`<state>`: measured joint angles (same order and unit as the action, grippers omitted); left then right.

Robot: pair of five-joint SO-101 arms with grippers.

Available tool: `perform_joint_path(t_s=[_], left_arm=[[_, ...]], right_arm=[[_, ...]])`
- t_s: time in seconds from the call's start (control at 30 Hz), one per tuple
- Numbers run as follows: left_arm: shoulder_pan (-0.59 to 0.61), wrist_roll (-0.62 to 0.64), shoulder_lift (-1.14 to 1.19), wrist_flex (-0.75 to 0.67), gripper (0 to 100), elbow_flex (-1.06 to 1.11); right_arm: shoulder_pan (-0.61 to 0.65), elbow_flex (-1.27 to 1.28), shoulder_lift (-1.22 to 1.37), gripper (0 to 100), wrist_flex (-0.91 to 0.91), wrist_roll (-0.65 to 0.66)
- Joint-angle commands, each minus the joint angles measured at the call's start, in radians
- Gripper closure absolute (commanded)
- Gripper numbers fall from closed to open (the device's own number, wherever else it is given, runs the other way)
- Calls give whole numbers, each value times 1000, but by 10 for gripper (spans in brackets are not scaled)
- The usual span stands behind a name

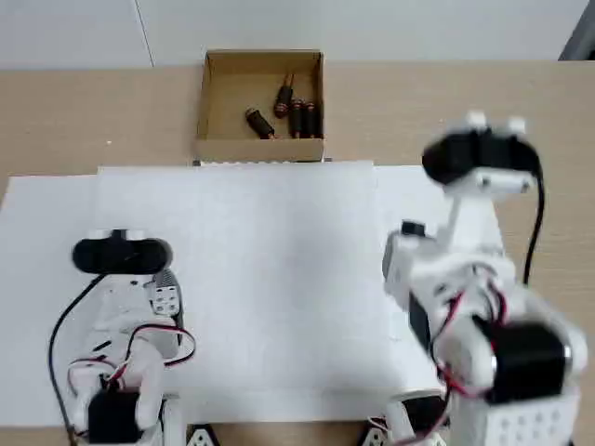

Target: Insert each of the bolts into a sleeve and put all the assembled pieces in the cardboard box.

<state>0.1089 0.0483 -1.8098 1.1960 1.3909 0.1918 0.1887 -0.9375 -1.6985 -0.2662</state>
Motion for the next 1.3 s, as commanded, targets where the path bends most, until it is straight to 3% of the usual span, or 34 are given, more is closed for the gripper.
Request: perform_joint_path(t_s=[0.0,0.23,0.4,0.93,1.27], left_arm=[[23,0,0,17,994,-110],[23,6,252,18,994,-317],[23,12,499,95,994,-486],[25,422,1008,377,994,-860],[25,405,1375,557,994,-1122]], right_arm=[[-45,132,-130,995,42,9],[-131,404,-309,995,128,9],[-145,500,-378,995,145,9],[-147,621,-478,995,197,8],[-147,621,-478,995,202,5]])
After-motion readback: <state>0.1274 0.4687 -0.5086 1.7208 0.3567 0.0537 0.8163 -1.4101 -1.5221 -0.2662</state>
